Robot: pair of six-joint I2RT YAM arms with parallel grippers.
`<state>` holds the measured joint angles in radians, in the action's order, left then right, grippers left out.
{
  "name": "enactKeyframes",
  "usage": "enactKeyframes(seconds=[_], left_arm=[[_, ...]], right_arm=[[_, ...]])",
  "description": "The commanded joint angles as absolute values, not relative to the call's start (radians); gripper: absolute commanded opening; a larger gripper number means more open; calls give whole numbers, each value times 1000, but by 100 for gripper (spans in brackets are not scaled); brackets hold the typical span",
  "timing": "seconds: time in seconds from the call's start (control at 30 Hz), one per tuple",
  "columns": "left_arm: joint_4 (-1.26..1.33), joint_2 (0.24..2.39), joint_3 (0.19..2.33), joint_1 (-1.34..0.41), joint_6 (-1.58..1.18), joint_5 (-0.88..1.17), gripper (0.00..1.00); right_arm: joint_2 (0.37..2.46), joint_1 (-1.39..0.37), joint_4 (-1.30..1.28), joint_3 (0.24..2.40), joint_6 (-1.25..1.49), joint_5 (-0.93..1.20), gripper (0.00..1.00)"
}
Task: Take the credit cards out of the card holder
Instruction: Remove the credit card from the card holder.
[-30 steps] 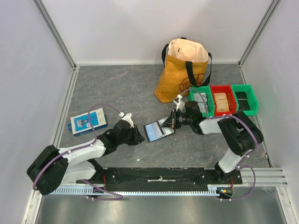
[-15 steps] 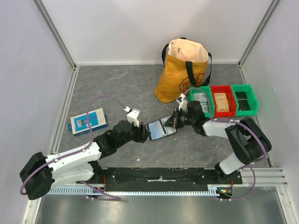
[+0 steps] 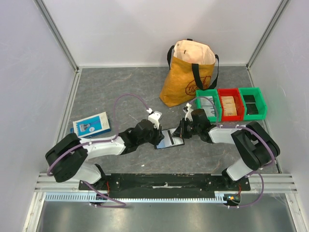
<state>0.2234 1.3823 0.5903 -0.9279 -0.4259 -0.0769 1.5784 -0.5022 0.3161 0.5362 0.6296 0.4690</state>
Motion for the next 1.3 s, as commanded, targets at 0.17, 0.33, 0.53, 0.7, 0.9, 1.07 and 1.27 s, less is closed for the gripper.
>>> enactKeyframes(seconds=[0.17, 0.33, 0.53, 0.7, 0.9, 1.07, 1.27], left_arm=[[282, 1534, 626, -934, -517, -57, 16], [258, 1565, 618, -934, -563, -64, 12], [235, 1565, 618, -933, -584, -80, 8], [227, 1568, 620, -933, -588, -83, 7], [222, 1568, 626, -934, -588, -83, 6], [210, 1554, 624, -933, -589, -97, 6], [203, 1505, 598, -934, -568, -150, 6]], right_arm=[[1545, -512, 193, 591, 552, 403, 21], [1540, -511, 143, 624, 523, 396, 33], [1586, -508, 146, 646, 497, 449, 36], [1617, -502, 204, 634, 497, 520, 33], [1657, -485, 270, 617, 509, 590, 23], [1652, -456, 281, 608, 512, 618, 0], [1556, -377, 192, 604, 492, 604, 0]])
